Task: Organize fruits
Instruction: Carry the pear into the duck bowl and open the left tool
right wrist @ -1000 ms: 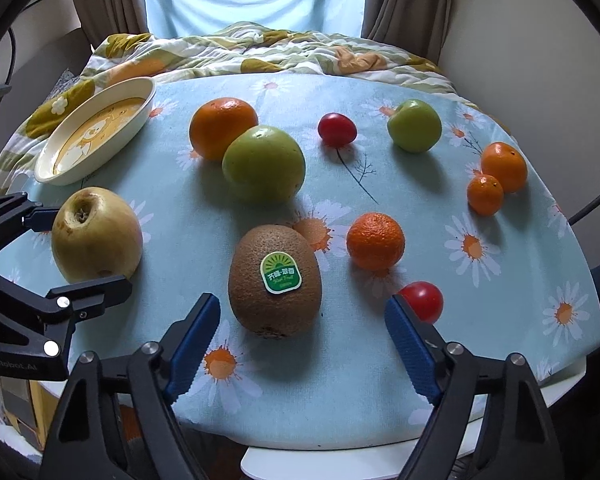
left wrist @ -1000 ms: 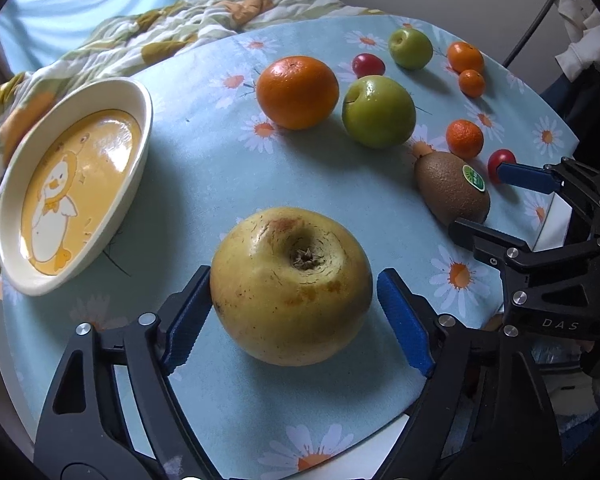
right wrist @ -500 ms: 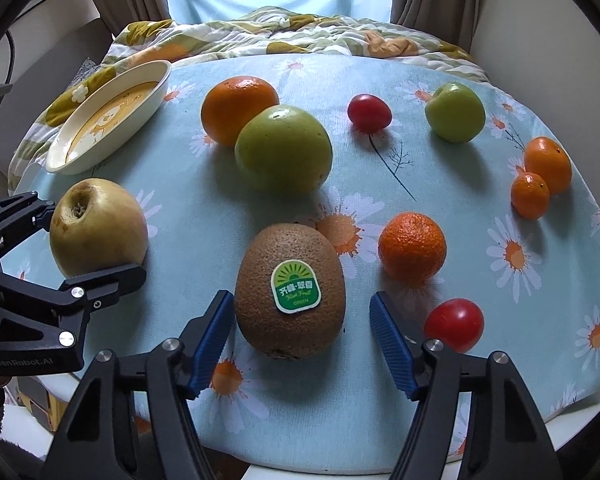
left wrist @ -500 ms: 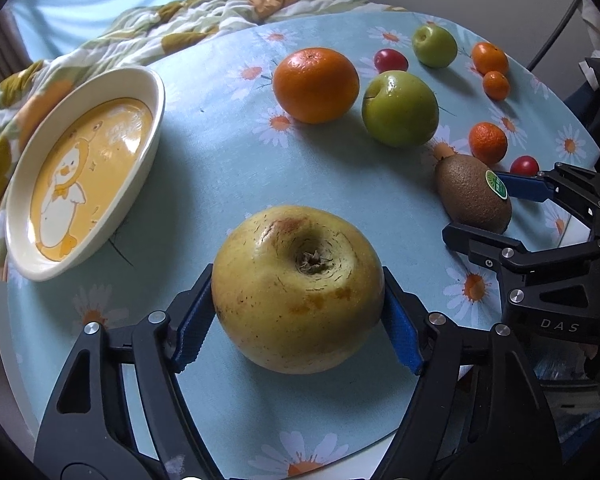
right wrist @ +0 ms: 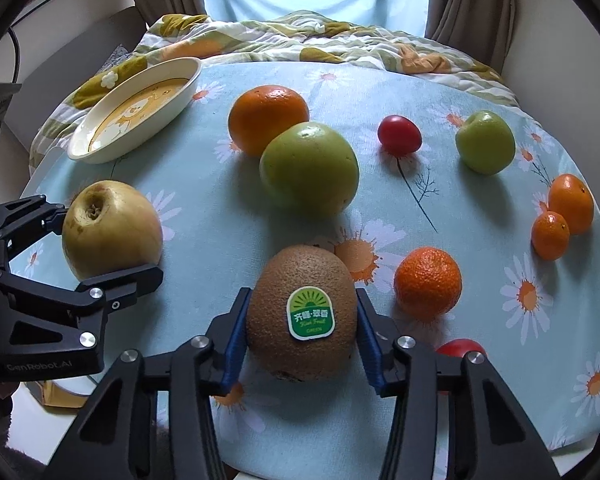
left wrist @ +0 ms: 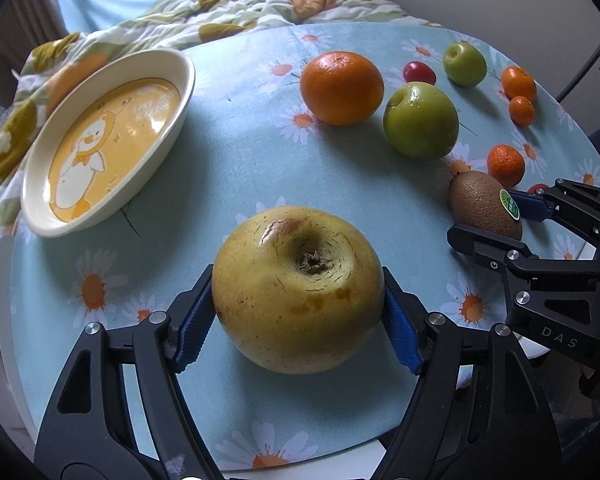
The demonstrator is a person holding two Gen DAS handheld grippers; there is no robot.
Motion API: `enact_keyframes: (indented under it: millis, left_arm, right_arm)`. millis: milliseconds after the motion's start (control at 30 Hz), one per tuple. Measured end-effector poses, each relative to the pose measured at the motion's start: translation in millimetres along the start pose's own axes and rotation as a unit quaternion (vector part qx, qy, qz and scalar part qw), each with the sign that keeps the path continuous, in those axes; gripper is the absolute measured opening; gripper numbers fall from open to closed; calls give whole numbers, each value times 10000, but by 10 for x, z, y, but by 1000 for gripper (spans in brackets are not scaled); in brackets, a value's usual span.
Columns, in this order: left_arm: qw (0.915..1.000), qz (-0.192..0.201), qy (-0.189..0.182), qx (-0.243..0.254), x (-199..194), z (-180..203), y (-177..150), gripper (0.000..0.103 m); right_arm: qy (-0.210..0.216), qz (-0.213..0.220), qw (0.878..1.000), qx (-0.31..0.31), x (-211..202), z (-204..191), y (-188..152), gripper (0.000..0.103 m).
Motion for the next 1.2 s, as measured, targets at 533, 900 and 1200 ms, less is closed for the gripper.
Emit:
enact_keyframes:
  millis: [533, 900, 1200]
  left_arm:
    - [9920, 549, 321, -1086, -547, -336, 424, 81]
    - [9896, 722, 432, -1165, -501, -1071, 969, 81]
    - [9938, 592, 263, -900, -18, -1658, 1317, 81]
  right_arm:
    - [409, 290, 9948, -887, -427, -85, 534, 42]
    - [479, 568, 9943, -764, -395, -365, 1232, 42]
    - [283, 606, 9966, -472, -10, -538, 1735, 42]
Point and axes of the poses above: each gripper's, at about its wrist camera, not at the fingertips, and x roughly the way its jaws point, z to its right, y to its top, the point moved 7 cm from there along x, roughly the way its jaws point, and after that the axes turned 10 degrees about y, right-handed, at the moved point
